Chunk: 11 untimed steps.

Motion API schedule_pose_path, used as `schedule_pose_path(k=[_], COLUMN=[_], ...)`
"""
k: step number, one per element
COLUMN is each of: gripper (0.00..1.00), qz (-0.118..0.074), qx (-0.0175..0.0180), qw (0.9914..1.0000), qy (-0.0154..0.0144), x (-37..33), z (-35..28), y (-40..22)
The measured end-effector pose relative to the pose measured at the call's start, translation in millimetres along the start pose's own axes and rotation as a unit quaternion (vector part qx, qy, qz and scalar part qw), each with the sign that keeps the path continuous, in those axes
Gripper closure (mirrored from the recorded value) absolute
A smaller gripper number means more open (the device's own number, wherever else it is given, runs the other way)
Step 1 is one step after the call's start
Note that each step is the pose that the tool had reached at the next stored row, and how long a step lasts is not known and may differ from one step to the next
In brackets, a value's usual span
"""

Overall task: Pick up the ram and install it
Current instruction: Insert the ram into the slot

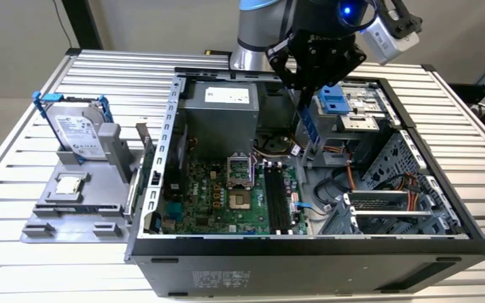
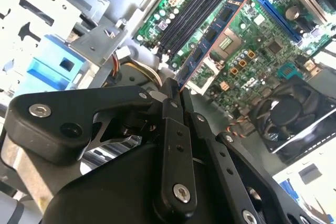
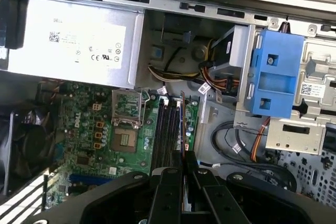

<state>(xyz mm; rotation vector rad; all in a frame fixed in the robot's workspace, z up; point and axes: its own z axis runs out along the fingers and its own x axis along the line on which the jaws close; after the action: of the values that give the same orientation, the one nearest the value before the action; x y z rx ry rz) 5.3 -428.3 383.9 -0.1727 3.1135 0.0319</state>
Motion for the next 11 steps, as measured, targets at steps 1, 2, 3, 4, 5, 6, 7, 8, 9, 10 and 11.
schedule_pose_path(k=[1, 2, 3, 4, 5, 6, 7, 8, 9, 10, 11], gripper=[1.0, 1.0, 1.0, 1.0, 1.0, 1.0, 1.0, 1.0, 1.0, 1.0, 1.0], qz=[0.001, 0.001, 0.001, 0.001, 0.001, 0.001, 0.001, 0.001, 0.002, 0.002, 0.003], qx=[0.0, 0.0001, 0.0002, 0.0004, 0.0004, 0.0004, 0.0005, 0.0004, 0.0004, 0.0005, 0.0005], qw=[1.0, 1.0, 1.0, 1.0, 1.0, 1.0, 1.0, 1.0, 1.0, 1.0, 1.0], qy=[0.0, 0.0, 0.0, 0.0, 0.0, 0.0, 0.0, 0.0, 0.0, 0.0, 0.0], x=[0.0, 0.0, 0.0, -0.1, -0.6, -1.6, -2.8, -3.9, -5.0, -6.1, -7.3], z=[0.0, 0.1, 0.5, 1.1, 2.1, 3.5, 5.0, 6.9, 8.8, 10.6, 12.4], y=[0.0, 0.1, 0.1, 0.1, -0.1, -0.2, -0.4, -0.6, -0.7, -0.9, -1.1])
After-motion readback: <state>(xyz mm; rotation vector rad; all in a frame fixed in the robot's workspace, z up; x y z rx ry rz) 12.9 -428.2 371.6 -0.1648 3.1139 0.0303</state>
